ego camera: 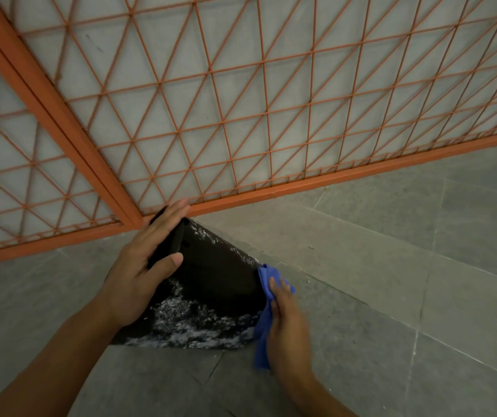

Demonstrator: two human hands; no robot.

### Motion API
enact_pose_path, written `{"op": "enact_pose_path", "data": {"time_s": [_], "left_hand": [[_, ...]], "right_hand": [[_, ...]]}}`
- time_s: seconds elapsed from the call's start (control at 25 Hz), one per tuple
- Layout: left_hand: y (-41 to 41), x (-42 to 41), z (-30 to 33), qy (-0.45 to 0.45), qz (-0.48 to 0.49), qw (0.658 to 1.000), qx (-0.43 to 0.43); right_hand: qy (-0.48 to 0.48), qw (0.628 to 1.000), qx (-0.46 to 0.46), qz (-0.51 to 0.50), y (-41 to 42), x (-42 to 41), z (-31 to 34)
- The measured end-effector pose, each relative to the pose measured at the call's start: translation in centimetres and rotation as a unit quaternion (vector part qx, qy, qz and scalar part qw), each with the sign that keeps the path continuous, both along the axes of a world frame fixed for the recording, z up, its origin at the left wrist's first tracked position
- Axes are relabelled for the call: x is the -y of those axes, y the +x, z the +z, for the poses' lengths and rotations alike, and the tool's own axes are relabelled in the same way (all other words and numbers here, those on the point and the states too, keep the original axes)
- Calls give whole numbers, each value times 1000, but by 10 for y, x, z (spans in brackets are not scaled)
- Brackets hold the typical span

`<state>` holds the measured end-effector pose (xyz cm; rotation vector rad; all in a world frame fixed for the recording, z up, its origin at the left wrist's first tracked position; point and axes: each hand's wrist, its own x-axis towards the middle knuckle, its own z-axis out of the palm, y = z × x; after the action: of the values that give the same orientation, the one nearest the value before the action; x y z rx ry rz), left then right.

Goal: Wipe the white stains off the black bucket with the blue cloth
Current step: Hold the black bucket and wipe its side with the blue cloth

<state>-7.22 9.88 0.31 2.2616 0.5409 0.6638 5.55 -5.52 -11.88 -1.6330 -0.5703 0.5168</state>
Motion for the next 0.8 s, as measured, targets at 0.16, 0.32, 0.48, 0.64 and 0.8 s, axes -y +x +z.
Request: {"op": "enact_pose_path", "data": {"time_s": [0.16,0.32,0.48,0.64,0.8], "left_hand": [[0,-2,-1,-12,10,1000,5],[10,8,2,23,-2,999,-31],[18,12,7,4,-13,999,-29],[15,8,2,-20,10,1000,-11],[5,1,3,-17,5,1000,-1]], "right_hand": [[27,994,63,80,-2,-7,11],[-35,998,51,11,13,3,-1],[6,990,122,72,-6,11,17],[-64,992,91,63,22,-6,5],[-42,998,42,26,1,2,-1]]}}
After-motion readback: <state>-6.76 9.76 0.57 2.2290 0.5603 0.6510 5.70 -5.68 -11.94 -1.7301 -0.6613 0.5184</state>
